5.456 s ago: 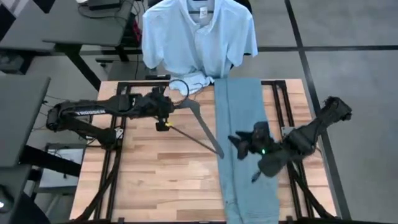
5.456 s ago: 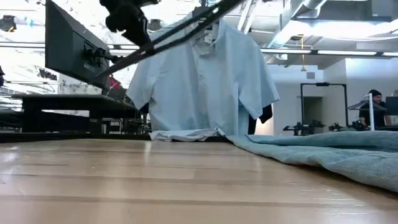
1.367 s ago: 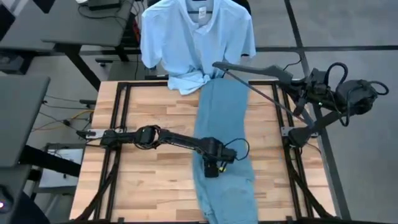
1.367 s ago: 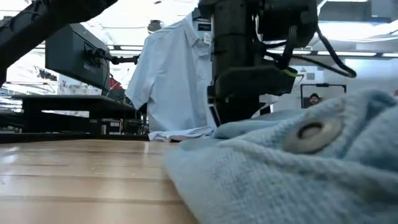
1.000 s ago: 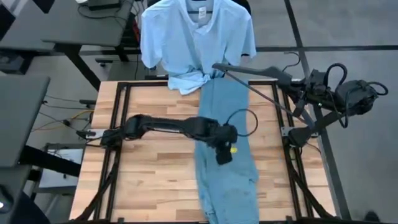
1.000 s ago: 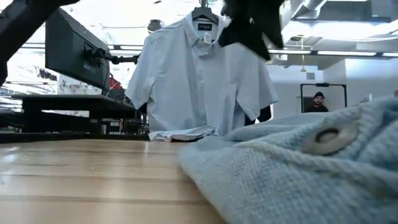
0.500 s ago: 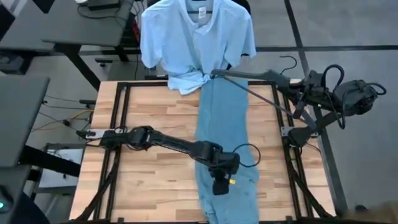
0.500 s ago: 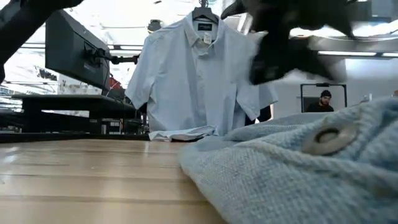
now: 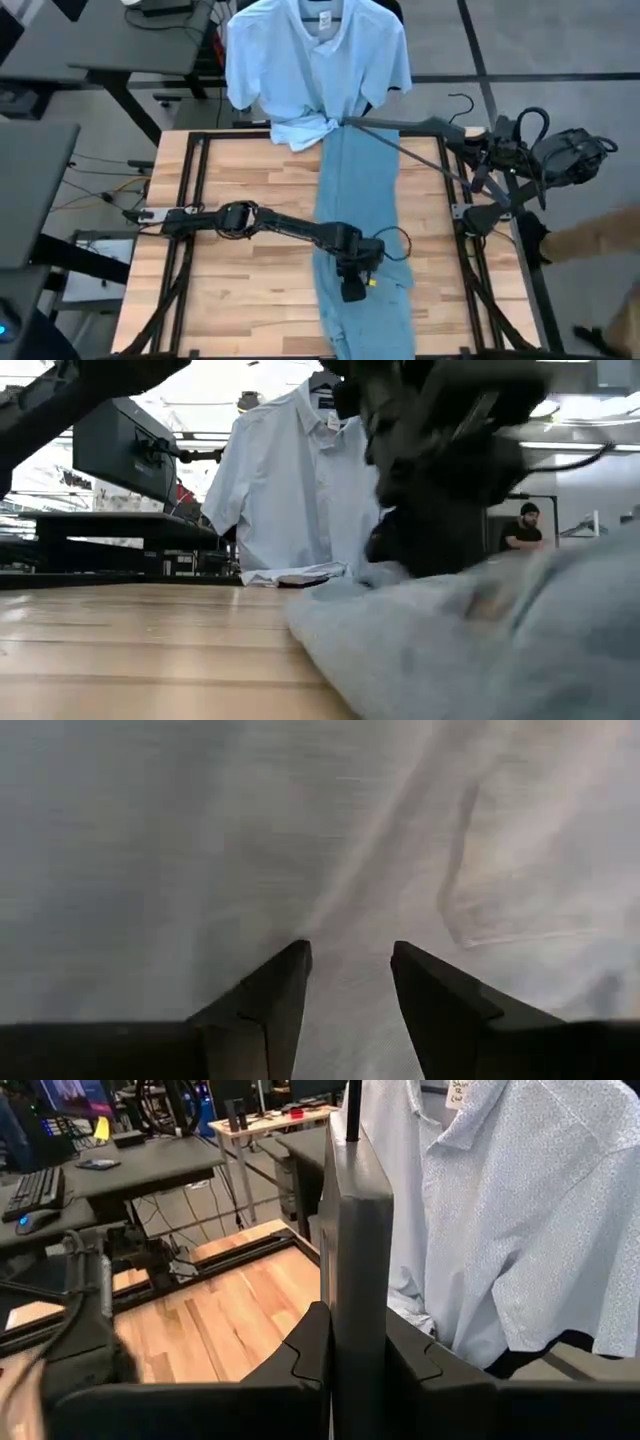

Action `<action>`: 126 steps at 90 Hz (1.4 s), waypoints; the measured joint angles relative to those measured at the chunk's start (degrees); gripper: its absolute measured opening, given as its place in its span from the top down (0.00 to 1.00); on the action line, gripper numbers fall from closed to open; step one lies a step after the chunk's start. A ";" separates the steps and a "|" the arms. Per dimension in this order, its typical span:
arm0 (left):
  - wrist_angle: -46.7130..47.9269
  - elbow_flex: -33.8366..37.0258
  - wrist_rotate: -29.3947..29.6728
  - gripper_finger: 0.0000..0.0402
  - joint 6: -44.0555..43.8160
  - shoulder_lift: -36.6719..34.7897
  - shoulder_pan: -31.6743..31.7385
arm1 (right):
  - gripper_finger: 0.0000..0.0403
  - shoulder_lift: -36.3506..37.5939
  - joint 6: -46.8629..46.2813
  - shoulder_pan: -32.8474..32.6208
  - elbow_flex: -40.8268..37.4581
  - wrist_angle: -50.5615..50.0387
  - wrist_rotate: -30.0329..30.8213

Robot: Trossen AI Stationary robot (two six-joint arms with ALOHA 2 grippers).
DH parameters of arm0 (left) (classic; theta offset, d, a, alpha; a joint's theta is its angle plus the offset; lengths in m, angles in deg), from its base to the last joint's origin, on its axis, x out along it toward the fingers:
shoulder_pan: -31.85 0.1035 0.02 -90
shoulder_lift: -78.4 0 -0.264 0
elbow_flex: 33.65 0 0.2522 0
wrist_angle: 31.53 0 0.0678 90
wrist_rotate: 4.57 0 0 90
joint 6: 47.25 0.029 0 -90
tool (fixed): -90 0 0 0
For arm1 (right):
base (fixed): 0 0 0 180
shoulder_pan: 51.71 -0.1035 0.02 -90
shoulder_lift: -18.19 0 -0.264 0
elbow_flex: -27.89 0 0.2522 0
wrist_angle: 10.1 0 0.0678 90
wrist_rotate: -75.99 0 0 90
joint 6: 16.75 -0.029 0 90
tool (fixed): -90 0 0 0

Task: Hang clothes
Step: Insert the blue jeans on the grey hanger

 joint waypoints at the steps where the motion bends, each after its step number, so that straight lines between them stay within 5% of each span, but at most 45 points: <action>1: 0.87 -0.01 0.29 0.66 0.23 -0.01 0.36 | 0.93 0.00 0.00 0.00 0.00 0.00 0.00; 21: 13.36 0.52 9.07 0.66 5.70 -0.31 3.92 | 0.93 0.00 0.00 0.00 0.00 -0.75 0.02; 63: 29.69 1.24 3.21 0.66 12.75 0.13 -11.28 | 0.93 0.04 0.43 0.00 0.02 -1.08 0.04; 99: 30.79 14.78 -7.89 0.66 3.23 -0.38 -19.80 | 0.93 0.09 1.13 0.00 0.00 -1.14 -0.50; 126: 29.56 14.85 -13.43 0.66 0.88 -0.68 -25.70 | 0.93 0.11 1.41 0.00 0.02 -1.12 -1.09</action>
